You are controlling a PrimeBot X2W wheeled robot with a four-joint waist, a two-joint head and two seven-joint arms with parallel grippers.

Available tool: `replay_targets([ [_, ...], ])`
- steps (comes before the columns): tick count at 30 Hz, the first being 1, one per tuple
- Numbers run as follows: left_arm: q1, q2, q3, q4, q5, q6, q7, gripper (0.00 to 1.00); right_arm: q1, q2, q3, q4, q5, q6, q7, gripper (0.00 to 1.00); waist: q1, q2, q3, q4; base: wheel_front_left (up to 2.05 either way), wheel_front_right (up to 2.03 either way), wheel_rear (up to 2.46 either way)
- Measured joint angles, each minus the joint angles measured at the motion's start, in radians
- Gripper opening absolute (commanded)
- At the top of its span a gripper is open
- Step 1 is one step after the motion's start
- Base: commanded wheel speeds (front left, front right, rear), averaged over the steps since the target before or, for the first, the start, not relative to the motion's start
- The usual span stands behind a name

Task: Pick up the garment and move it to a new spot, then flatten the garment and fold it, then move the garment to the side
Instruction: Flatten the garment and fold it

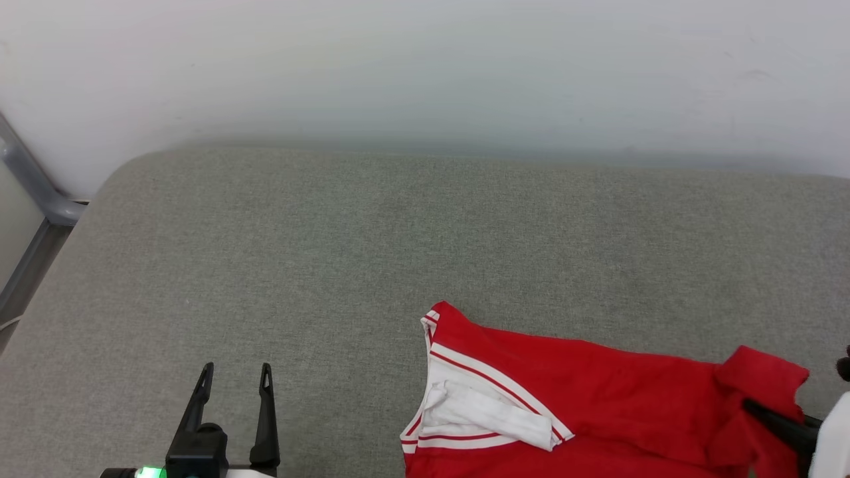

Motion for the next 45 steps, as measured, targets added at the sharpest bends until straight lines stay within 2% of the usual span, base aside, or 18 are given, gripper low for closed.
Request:
replay_targets([
  [8, -0.01, -0.015, 0.002, 0.009, 0.01, -0.022, 0.0, 1.0, -0.043, 0.159, 0.009, -0.105, -0.107, 0.0, 0.061, 0.0, 0.0, 0.0, 0.019, -0.001, 0.0, 0.0, 0.0],
  [13, -0.029, -0.023, -0.001, 0.012, 0.018, -0.03, 0.0, 1.0, -0.116, 0.262, 0.058, -0.109, -0.195, 0.0, 0.098, 0.0, 0.0, 0.0, 0.035, 0.008, 0.0, 0.0, 0.0],
  [18, -0.041, -0.03, -0.003, 0.012, 0.024, -0.039, 0.0, 1.0, -0.205, 0.332, 0.136, -0.079, -0.266, 0.0, 0.135, 0.0, 0.0001, 0.0, 0.057, 0.018, 0.0, 0.0, 0.0],
  [25, -0.07, -0.04, -0.002, 0.018, 0.026, -0.042, 0.0, 1.0, -0.335, 0.435, 0.261, 0.029, -0.317, 0.0, 0.164, 0.0, 0.0001, 0.0, 0.084, 0.03, 0.0, 0.0, 0.0],
  [31, -0.091, -0.047, -0.006, 0.021, 0.028, -0.051, 0.0, 1.0, -0.426, 0.51, 0.336, 0.158, -0.34, 0.0, 0.146, 0.0, 0.0001, 0.0, 0.102, 0.043, 0.0, 0.0, 0.0],
  [37, -0.105, -0.052, -0.004, 0.026, 0.03, -0.056, 0.0, 1.0, -0.451, 0.539, 0.391, 0.315, -0.356, 0.0, 0.123, 0.0, 0.0001, 0.0, 0.117, 0.057, 0.0, 0.0, 0.0],
  [42, -0.106, -0.055, 0.003, 0.032, 0.03, -0.055, 0.0, 1.0, -0.462, 0.553, 0.423, 0.374, -0.346, 0.001, 0.06, 0.0, 0.0, 0.0, 0.118, 0.053, 0.0, 0.0, 0.0],
  [43, -0.105, -0.056, 0.005, 0.033, 0.03, -0.055, 0.0, 1.0, -0.462, 0.552, 0.428, 0.377, -0.345, 0.001, 0.039, 0.07, 0.0, 0.0, 0.116, 0.05, 0.0, 0.0, 0.0],
  [44, -0.105, -0.055, 0.006, 0.035, 0.031, -0.055, 0.0, 1.0, -0.463, 0.551, 0.43, 0.377, -0.346, 0.001, 0.015, 0.4, 0.0001, 0.0, 0.113, 0.048, 0.0, 0.0, 0.0],
  [45, -0.105, -0.055, 0.008, 0.036, 0.034, -0.055, 0.0, 1.0, -0.466, 0.549, 0.433, 0.375, -0.346, 0.0, -0.004, 1.0, 0.0001, 0.0, 0.109, 0.045, 0.0, 0.0, 0.0],
])
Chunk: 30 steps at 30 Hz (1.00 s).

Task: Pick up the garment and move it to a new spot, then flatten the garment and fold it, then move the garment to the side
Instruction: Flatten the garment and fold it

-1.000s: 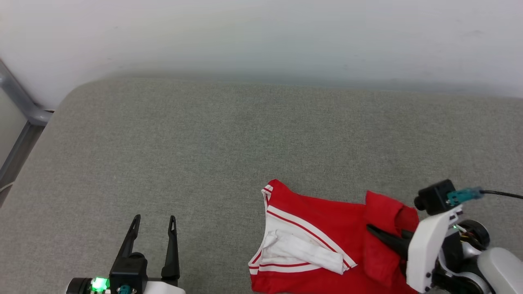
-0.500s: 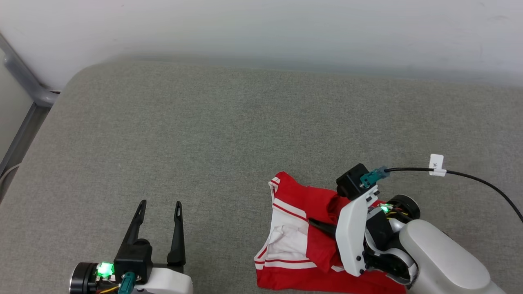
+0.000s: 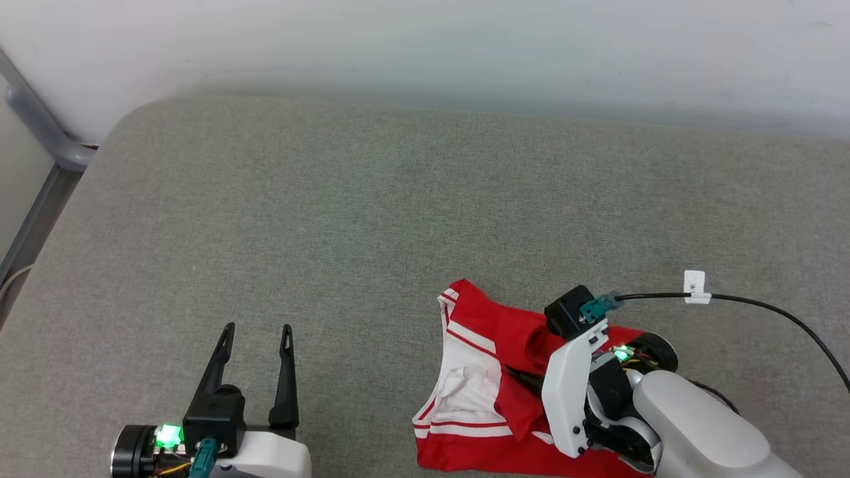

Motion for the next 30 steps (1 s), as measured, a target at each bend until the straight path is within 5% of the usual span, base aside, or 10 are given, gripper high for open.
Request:
replay_targets([
  [8, 0.022, 0.007, 0.012, 0.005, 0.002, -0.001, 0.0, 1.0, 0.002, -0.063, -0.052, -0.12, -0.01, 0.0, -0.177, 1.0, 0.0, 0.0, -0.052, -0.027, 0.0, 0.0, 0.0],
  [17, 0.059, 0.013, 0.015, -0.002, 0.002, -0.004, 0.0, 1.0, 0.127, -0.12, -0.306, -0.234, -0.19, 0.0, -0.385, 1.0, -0.0002, 0.0, -0.102, -0.071, 0.0, 0.0, 0.0],
  [23, 0.073, 0.016, 0.016, -0.009, 0.003, -0.007, 0.0, 1.0, 0.256, -0.082, -0.509, -0.3, -0.361, 0.0, -0.49, 1.0, -0.0002, 0.0, -0.122, -0.094, 0.0, 0.0, 0.0],
  [30, 0.079, 0.018, 0.015, -0.014, 0.004, -0.01, 0.0, 1.0, 0.399, 0.034, -0.695, -0.393, -0.511, 0.0, -0.576, 1.0, -0.0002, 0.0, -0.133, -0.109, 0.0, 0.0, 0.0],
])
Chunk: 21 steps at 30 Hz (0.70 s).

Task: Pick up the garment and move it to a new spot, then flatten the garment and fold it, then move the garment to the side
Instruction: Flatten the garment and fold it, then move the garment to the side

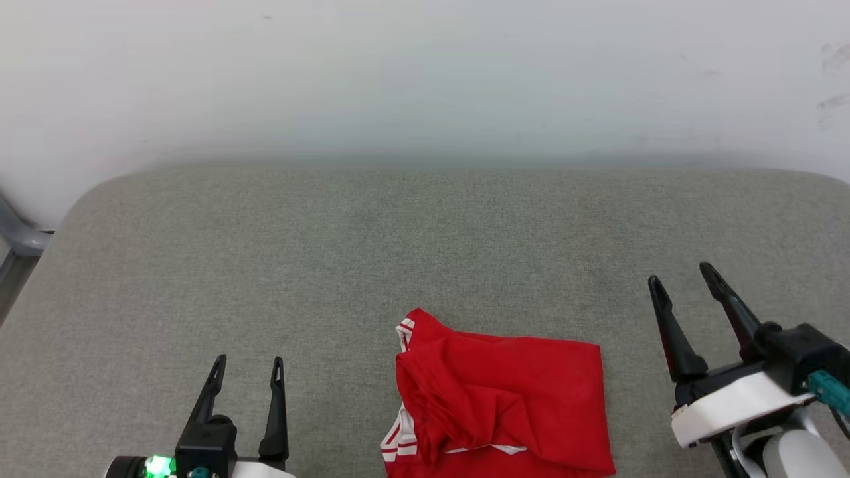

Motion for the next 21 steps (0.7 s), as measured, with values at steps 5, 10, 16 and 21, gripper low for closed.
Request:
replay_targets([
  [5, 0.005, 0.004, 0.0, -0.004, 0.0, 0.0, 0.0, 1.0, 0.093, 0.087, -0.077, -0.054, -0.059, 0.0, -0.022, 1.0, 0.0, 0.0, -0.009, -0.004, 0.0, 0.0, 0.0],
  [10, 0.017, 0.005, 0.001, -0.015, -0.001, 0.0, 0.0, 1.0, 0.167, 0.141, -0.131, -0.094, -0.078, 0.0, -0.031, 1.0, 0.0, 0.0, -0.019, -0.004, 0.0, 0.0, 0.0],
  [16, 0.03, 0.005, -0.004, -0.031, -0.004, -0.01, 0.0, 1.0, 0.229, 0.175, -0.166, -0.113, -0.082, 0.0, -0.035, 1.0, 0.0, 0.0, -0.028, -0.002, 0.0, 0.0, 0.0],
  [21, 0.035, 0.005, -0.005, -0.033, -0.01, -0.014, 0.0, 1.0, 0.267, 0.185, -0.17, -0.117, -0.08, 0.0, -0.037, 1.0, 0.0001, 0.0, -0.032, 0.001, 0.0, 0.0, 0.0],
])
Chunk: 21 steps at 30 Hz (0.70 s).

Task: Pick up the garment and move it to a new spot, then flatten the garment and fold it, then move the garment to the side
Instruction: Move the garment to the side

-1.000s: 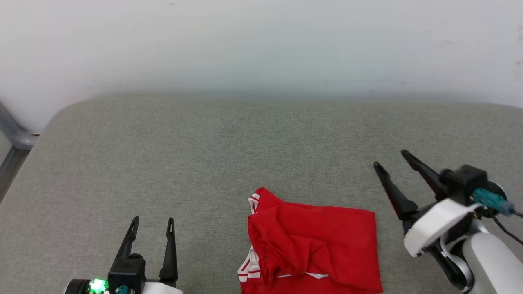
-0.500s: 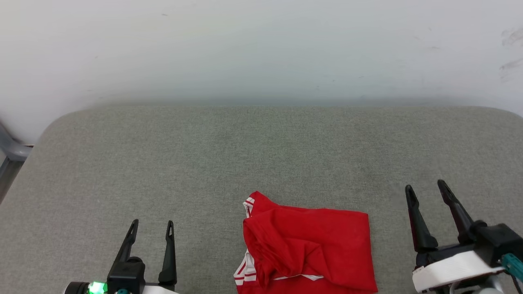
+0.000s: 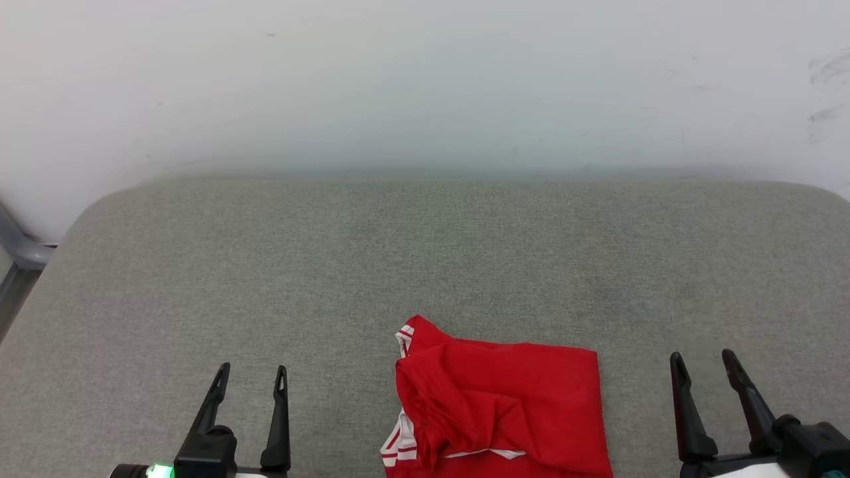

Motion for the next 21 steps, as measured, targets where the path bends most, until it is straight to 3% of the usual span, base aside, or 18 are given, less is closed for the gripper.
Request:
replay_targets([
  [21, 0.01, -0.005, 0.0, 0.018, -0.002, -0.005, 0.0, 1.0, 0.027, 0.004, 0.021, 0.028, 0.007, 0.0, -0.002, 1.0, 0.0, 0.0, -0.002, 0.008, 0.0, 0.0, 0.0],
])
